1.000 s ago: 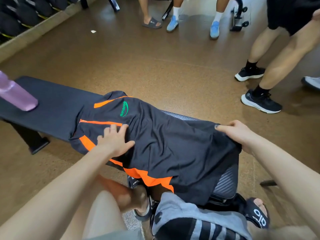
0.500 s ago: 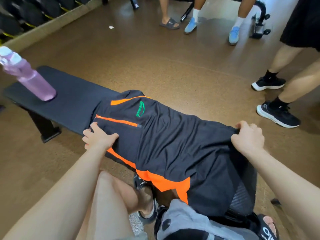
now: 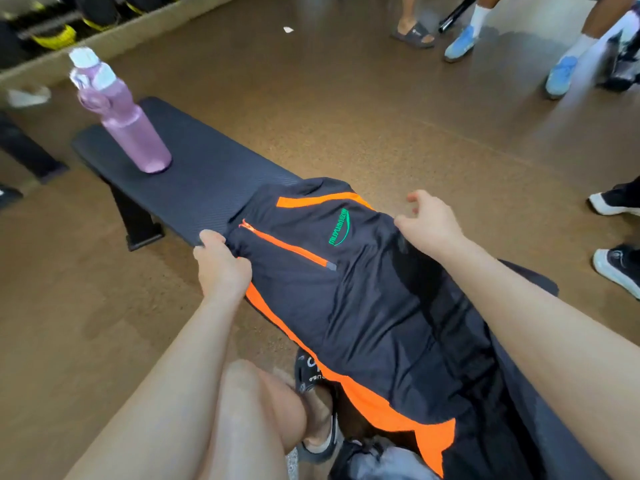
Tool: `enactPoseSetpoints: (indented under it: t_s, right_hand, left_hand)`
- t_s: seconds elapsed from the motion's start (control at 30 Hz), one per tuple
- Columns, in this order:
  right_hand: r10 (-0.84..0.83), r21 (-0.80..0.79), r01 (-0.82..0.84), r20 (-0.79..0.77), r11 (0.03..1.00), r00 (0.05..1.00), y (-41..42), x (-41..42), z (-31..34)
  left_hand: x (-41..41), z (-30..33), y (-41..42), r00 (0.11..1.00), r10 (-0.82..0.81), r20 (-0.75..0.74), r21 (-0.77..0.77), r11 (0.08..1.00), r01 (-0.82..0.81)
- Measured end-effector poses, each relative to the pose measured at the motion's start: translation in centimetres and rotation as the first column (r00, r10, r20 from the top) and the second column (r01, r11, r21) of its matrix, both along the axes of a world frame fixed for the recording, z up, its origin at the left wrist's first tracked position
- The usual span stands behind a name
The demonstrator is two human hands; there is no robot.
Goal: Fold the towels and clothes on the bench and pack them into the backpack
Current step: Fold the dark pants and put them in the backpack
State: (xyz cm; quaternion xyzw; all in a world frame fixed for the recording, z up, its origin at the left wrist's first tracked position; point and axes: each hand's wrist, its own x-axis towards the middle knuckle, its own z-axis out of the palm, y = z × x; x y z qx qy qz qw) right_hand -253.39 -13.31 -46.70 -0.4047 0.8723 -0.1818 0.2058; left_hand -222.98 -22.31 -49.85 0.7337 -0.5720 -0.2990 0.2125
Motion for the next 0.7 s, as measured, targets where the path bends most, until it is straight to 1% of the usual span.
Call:
enactPoseSetpoints:
  t_s: [0.03,0.1,0.13,0.2,0.33,0.37,0.4,0.5,0.53,0.57,0.6,0.63,0.67,0.7]
  right_hand:
    - [0.028,-0.016,-0.026,0.124,1.000,0.992,-1.5,0.7,-0.3]
    - [0.098,-0.025,-0.094,0.246,0.995,0.964,-4.3,2.1,-0.9]
    - [0.112,-0.021,-0.110,0.274,0.994,0.955,-5.5,2.6,-1.2]
    - [0.079,-0.004,-0.082,0.321,0.997,0.944,-7.8,2.8,-2.2]
    - [-0.023,0.078,-0.010,0.404,0.997,0.914,-11.0,1.8,-4.3]
    - [-0.016,0.064,-0.012,0.414,0.998,0.910,-11.5,1.7,-4.6]
    - [-0.005,0.014,-0.001,0.415,1.000,0.910,-12.0,1.5,-4.7]
    - [0.004,-0.230,0.088,0.375,0.969,0.927,-13.6,1.5,-4.0]
    - [0.020,-0.307,0.091,0.342,0.947,0.939,-13.9,1.9,-3.6]
    - [0.064,-0.354,0.047,0.297,0.934,0.953,-14.1,2.5,-3.1]
    - [0.134,-0.340,-0.049,0.231,0.939,0.964,-14.1,3.1,-3.0]
    - [0.200,-0.258,-0.161,0.136,0.953,0.970,-13.9,3.5,-3.1]
    - [0.233,-0.129,-0.226,0.045,0.965,0.971,-13.3,3.6,-3.3]
    - [0.224,-0.016,-0.225,-0.031,0.974,0.974,-12.4,3.6,-3.5]
  left_hand:
    - [-0.4,0.1,-0.3,0.999,-0.033,-0.004,-0.053,0.998,0.032]
    - [-0.9,0.3,-0.8,0.997,-0.079,0.000,-0.136,0.988,0.078]
    - [-0.9,0.2,-1.1,0.996,-0.083,0.011,-0.177,0.981,0.084]
    - [-0.3,-0.2,-2.0,0.997,-0.065,0.042,-0.242,0.967,0.073]
    - [1.2,-1.0,-3.6,0.991,-0.018,0.130,-0.261,0.964,0.051]
    - [1.3,-1.2,-3.9,0.988,-0.024,0.153,-0.263,0.963,0.064]
    - [1.4,-1.3,-4.1,0.985,-0.027,0.171,-0.269,0.960,0.074]
    - [1.6,-1.5,-4.8,0.987,0.002,0.158,-0.307,0.951,0.047]
    - [1.6,-1.5,-5.0,0.991,0.019,0.134,-0.315,0.949,0.024]
    - [1.5,-1.4,-5.1,0.993,0.031,0.111,-0.311,0.950,0.005]
    - [1.3,-1.4,-5.1,0.994,0.038,0.106,-0.299,0.954,-0.005]
    - [0.9,-1.3,-5.0,0.990,0.035,0.140,-0.278,0.961,0.005]
    - [0.3,-1.2,-4.8,0.978,0.015,0.209,-0.242,0.969,0.037]
    - [-0.5,-1.1,-4.3,0.958,-0.035,0.284,-0.197,0.976,0.093]
